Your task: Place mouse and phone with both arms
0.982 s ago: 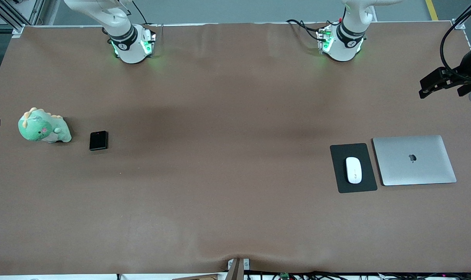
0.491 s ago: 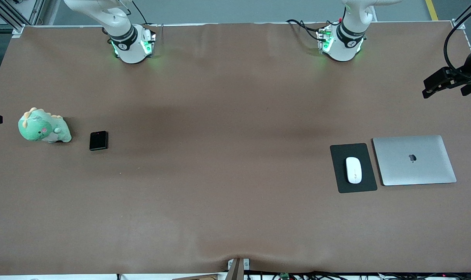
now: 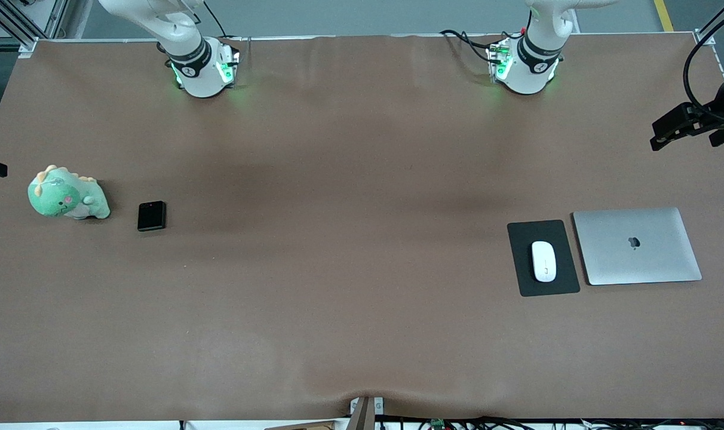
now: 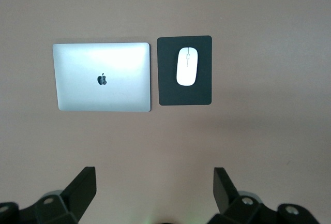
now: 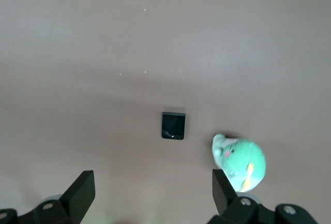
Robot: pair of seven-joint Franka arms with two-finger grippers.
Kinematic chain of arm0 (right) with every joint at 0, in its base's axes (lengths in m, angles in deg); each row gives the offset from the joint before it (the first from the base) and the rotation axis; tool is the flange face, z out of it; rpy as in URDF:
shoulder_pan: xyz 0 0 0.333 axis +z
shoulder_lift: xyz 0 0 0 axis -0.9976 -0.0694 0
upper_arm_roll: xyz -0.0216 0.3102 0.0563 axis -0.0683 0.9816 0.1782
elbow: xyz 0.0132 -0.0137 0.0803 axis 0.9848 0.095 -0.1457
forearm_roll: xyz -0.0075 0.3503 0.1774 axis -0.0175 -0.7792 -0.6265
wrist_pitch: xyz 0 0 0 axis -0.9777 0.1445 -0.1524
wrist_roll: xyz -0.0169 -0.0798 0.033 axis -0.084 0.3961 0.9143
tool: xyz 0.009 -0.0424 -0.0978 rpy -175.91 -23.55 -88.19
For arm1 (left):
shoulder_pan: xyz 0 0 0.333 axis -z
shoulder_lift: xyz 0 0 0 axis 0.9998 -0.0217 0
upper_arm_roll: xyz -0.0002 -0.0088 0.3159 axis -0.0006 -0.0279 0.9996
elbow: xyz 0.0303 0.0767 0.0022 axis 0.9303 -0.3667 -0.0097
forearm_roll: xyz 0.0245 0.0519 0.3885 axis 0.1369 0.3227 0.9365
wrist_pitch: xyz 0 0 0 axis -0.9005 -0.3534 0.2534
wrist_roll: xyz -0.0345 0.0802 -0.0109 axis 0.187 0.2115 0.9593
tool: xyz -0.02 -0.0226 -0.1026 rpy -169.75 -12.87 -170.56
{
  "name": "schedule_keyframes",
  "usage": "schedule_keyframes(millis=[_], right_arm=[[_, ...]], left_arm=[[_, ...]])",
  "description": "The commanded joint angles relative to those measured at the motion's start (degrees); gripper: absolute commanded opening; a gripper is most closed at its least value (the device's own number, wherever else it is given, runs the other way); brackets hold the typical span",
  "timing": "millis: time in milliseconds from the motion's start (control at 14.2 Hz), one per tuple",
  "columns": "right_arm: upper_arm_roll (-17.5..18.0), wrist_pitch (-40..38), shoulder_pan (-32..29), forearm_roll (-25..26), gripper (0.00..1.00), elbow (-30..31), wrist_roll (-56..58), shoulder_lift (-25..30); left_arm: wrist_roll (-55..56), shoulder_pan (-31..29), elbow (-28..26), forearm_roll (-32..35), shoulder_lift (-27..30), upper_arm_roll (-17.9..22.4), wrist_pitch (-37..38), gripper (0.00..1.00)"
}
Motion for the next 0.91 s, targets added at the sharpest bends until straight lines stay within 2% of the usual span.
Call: schedule_keyframes(millis=[0,140,211,421,632,842], right_arm=[[12.18,0.70,-6.64,4.27,1.00,6.60,-7.76,6.27],[22.29,5.59,-14.64,6.55,1.00,14.75,-9.17,11.88],[23.46,8.23,-15.28,7.35,1.00,19.41,-9.17,14.95],[23.56,9.93,-14.24,7.62,1.00,27.00,-10.05,20.33],[19.09,9.67,-8.71,9.20,1.00,27.01,-12.07,20.43],[18.99,9.49,-8.61,9.29,1.00,26.92,-12.25,20.35]], left_arm=[[-1.64,-0.31,-0.54,-1.23,1.43,-0.01,0.74,1.00],[-1.64,-0.31,-0.46,-1.23,1.34,0.08,0.74,1.00],[-1.64,-0.40,-0.46,-1.23,1.25,0.08,0.66,1.00],[-1.64,-0.40,-0.46,-1.23,1.25,0.26,0.48,1.00],[-1.64,-0.40,-0.46,-1.23,1.16,0.26,0.39,1.00],[-1.64,-0.31,-0.46,-1.23,0.99,0.26,0.31,1.00]])
